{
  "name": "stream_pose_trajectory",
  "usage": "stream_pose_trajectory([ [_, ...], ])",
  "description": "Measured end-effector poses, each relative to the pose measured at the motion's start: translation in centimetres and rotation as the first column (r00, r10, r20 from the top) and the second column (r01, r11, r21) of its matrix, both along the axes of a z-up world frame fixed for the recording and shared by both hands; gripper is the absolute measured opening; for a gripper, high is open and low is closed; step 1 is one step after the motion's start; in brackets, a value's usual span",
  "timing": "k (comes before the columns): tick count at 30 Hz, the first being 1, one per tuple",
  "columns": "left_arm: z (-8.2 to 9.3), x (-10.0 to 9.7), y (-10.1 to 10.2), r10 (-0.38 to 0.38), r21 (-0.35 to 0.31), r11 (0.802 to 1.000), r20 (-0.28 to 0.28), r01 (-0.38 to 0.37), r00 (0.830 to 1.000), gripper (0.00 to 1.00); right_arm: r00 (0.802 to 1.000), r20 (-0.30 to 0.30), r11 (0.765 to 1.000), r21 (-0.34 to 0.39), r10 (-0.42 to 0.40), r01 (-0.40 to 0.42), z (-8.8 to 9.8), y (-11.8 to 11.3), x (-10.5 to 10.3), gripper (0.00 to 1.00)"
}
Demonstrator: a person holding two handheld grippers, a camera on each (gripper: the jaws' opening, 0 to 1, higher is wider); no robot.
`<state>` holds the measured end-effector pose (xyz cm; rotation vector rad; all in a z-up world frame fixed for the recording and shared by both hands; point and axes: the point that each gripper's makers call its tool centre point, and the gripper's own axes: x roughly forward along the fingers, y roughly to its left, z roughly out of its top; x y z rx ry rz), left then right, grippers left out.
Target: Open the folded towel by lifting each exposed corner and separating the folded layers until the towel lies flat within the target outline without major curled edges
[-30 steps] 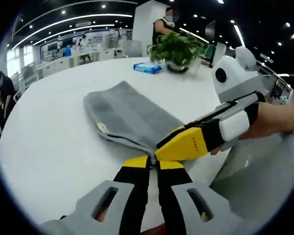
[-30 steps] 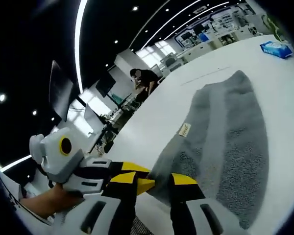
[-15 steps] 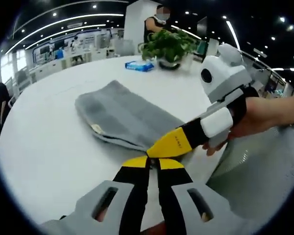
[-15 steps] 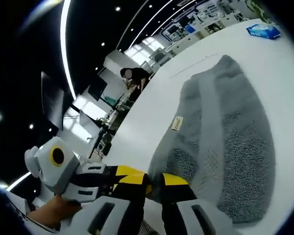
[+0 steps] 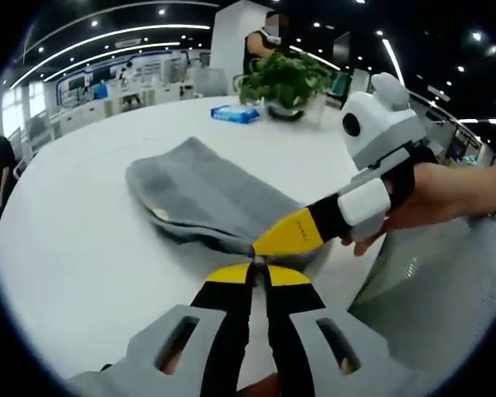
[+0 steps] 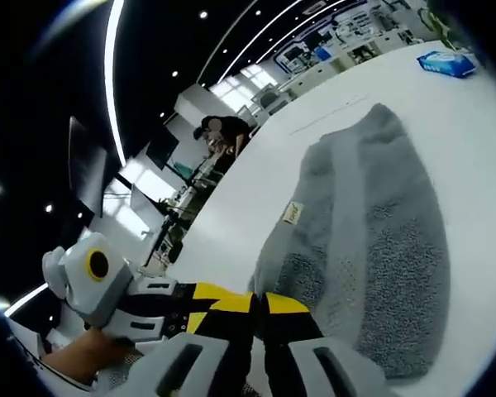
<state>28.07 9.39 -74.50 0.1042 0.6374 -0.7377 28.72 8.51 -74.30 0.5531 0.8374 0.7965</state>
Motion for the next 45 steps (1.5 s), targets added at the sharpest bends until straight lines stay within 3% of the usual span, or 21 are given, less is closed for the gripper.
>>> stream_pose_trajectory([
  [7, 0.0, 0.0, 0.1, 0.003, 0.003, 1.0, 0.002, -0.003, 1.0, 0.05, 1.0, 0.015, 0.999, -0.033, -0.018, 0.019, -0.2, -1.0, 0.4, 0.0],
  [11, -1.2, 0.3, 1.4, 0.035, 0.084, 0.996, -0.014, -0.034, 0.999, 0.04, 0.997, -0.014, 0.997, -0.034, -0.071, 0.071, -0.2, -2.8, 1.2, 0.0],
  [25, -1.9, 0.2, 1.7, 0.052, 0.09, 0.995, -0.048, -0.047, 0.998, 0.04, 0.992, -0.005, 0.987, -0.096, -0.127, 0.126, 0.7, -8.5, 3.1, 0.0],
  [28, -2.7, 0.0, 1.3, 0.025, 0.102, 0.995, -0.062, -0.018, 0.998, 0.05, 0.991, 0.001, 0.985, -0.109, -0.132, 0.132, 0.8, -9.3, 3.2, 0.0],
  [32, -3.4, 0.3, 1.1, -0.011, 0.16, 0.987, -0.029, 0.016, 1.0, 0.05, 0.99, 0.004, 0.984, -0.115, -0.138, 0.138, 0.9, -10.0, 3.2, 0.0],
  [34, -3.2, 0.3, 0.9, -0.012, 0.149, 0.989, -0.029, 0.016, 1.0, 0.05, 0.99, 0.002, 0.983, -0.113, -0.142, 0.141, 0.9, -10.0, 3.2, 0.0],
  [37, -1.9, 0.9, -0.5, -0.008, 0.072, 0.997, 0.016, 0.007, 1.0, 0.07, 0.991, 0.006, 0.985, -0.114, -0.13, 0.13, 0.9, -9.7, 3.1, 0.0],
  [41, -2.0, 0.6, -1.5, -0.065, 0.098, 0.993, 0.039, 0.061, 0.997, 0.09, 0.992, 0.01, 0.986, -0.116, -0.122, 0.122, 0.9, -9.4, 3.1, 0.0],
  [43, -2.4, 0.3, -2.2, -0.097, 0.095, 0.991, 0.027, 0.094, 0.995, 0.09, 0.993, 0.012, 0.986, -0.118, -0.12, 0.121, 0.8, -9.4, 3.1, 0.0],
  [45, -3.4, -0.2, -2.3, -0.13, 0.135, 0.982, -0.002, 0.129, 0.991, 0.09, 0.993, 0.014, 0.986, -0.119, -0.12, 0.12, 0.8, -9.5, 3.1, 0.0],
])
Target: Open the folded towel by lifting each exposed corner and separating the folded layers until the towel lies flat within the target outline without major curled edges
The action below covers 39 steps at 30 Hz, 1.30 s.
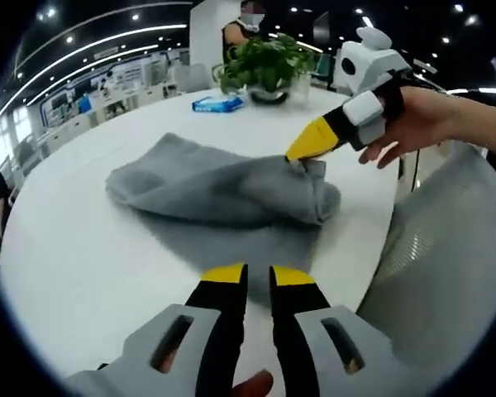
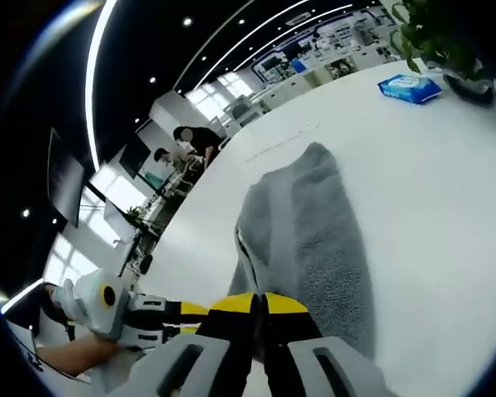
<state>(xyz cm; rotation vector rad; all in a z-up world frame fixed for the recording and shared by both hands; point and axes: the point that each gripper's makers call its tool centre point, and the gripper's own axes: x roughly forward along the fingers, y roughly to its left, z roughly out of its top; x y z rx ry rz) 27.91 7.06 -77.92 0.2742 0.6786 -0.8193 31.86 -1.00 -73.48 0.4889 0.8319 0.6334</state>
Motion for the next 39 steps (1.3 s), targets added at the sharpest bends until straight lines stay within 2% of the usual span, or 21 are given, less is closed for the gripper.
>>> stream_pose_trajectory([
  [2, -1.0, -0.1, 0.3, -0.018, 0.058, 0.998, -0.002, 0.019, 1.0, 0.09, 1.0, 0.004, 1.0, 0.001, -0.005, 0.005, 0.1, -0.1, 0.1, 0.0],
  [5, -3.0, -0.4, 1.7, 0.048, 0.141, 0.989, -0.08, -0.036, 0.996, 0.09, 1.0, 0.009, 1.0, 0.002, -0.015, 0.015, 0.1, -0.6, 0.3, 0.0],
  [6, -2.0, 0.2, 0.7, 0.069, 0.023, 0.997, -0.049, -0.068, 0.996, 0.09, 1.0, 0.01, 1.0, 0.001, -0.019, 0.019, 0.1, -0.8, 0.4, 0.0],
  [7, -2.3, -0.2, 1.3, 0.099, 0.042, 0.995, -0.099, -0.095, 0.99, 0.09, 1.0, 0.01, 1.0, -0.002, -0.022, 0.022, 0.0, -1.1, 0.5, 0.0],
  [8, -2.2, -0.1, 1.4, 0.106, 0.023, 0.994, -0.106, -0.104, 0.989, 0.09, 1.0, 0.01, 1.0, -0.003, -0.023, 0.023, 0.0, -1.1, 0.5, 0.0],
  [17, -2.3, -0.1, 1.3, 0.098, -0.008, 0.995, -0.094, -0.099, 0.991, 0.09, 0.998, 0.004, 0.997, -0.029, -0.068, 0.068, -0.6, -3.6, 0.7, 0.0],
  [31, -2.4, -0.1, 1.5, 0.107, -0.01, 0.994, -0.106, -0.108, 0.989, 0.09, 0.981, -0.011, 0.98, -0.051, -0.191, 0.19, -1.2, -8.7, 0.7, 0.0],
  [39, -2.4, -0.1, 1.8, 0.121, 0.002, 0.993, -0.113, -0.121, 0.986, 0.08, 0.974, -0.01, 0.971, -0.08, -0.226, 0.224, -1.6, -10.5, 0.6, 0.0],
])
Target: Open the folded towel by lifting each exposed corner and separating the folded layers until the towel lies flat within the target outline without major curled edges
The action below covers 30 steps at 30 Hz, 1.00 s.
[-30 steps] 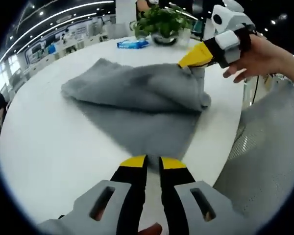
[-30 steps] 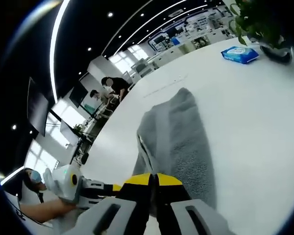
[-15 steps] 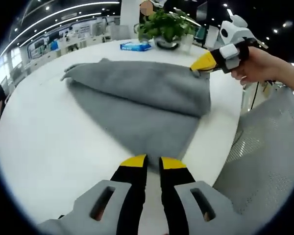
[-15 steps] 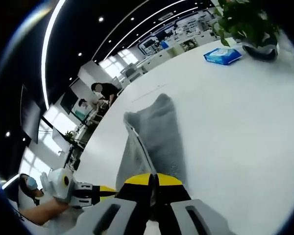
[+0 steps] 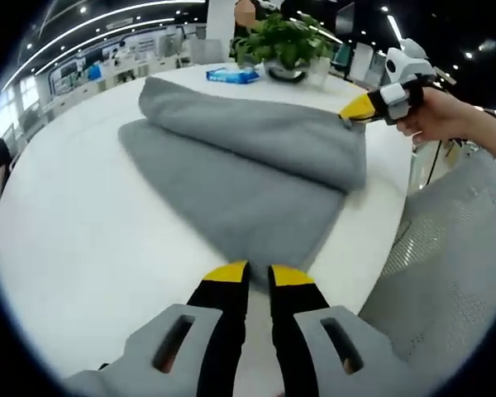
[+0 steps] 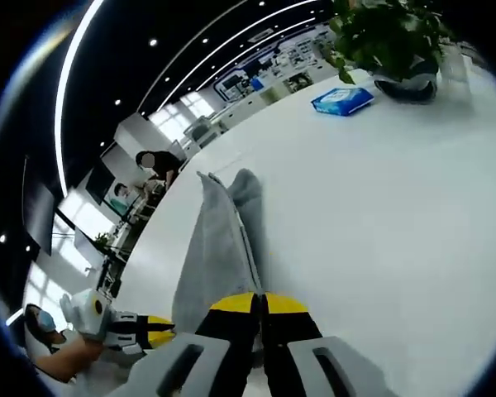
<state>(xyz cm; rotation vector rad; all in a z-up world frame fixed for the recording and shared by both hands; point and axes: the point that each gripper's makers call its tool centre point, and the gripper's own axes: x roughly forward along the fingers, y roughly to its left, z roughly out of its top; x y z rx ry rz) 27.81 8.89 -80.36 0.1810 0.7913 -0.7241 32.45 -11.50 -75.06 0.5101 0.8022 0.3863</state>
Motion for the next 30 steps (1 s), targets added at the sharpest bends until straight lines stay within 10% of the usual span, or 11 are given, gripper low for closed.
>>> stream_pose_trajectory([
  [30, 0.0, 0.1, 0.7, 0.047, -0.012, 0.999, -0.019, -0.047, 0.999, 0.08, 0.969, -0.049, 0.97, -0.032, -0.243, 0.242, -2.7, -8.2, -3.0, 0.0],
])
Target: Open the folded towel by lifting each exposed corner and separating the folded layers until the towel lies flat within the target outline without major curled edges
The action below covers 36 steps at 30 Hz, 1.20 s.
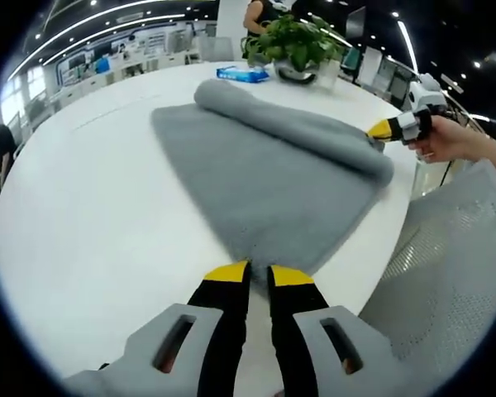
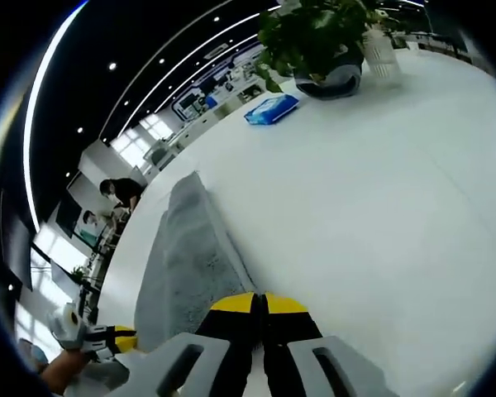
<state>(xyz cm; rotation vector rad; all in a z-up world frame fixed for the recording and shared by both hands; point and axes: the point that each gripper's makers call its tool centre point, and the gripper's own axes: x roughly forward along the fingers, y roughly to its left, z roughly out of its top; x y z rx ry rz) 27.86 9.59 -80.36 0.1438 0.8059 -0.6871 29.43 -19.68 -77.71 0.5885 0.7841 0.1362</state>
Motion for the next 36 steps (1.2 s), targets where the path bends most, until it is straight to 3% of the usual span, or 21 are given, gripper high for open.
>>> stream_pose_trajectory([
  [20, 0.0, 0.0, 0.2, 0.021, -0.012, 1.0, -0.005, -0.021, 1.0, 0.08, 0.99, -0.011, 0.99, 0.029, -0.14, 0.141, -1.2, -3.1, -3.4, 0.0],
  [36, 0.0, -0.1, 0.3, 0.025, -0.014, 1.0, -0.009, -0.025, 1.0, 0.09, 0.976, -0.014, 0.975, 0.044, -0.216, 0.217, -1.4, -3.9, -4.9, 0.0],
])
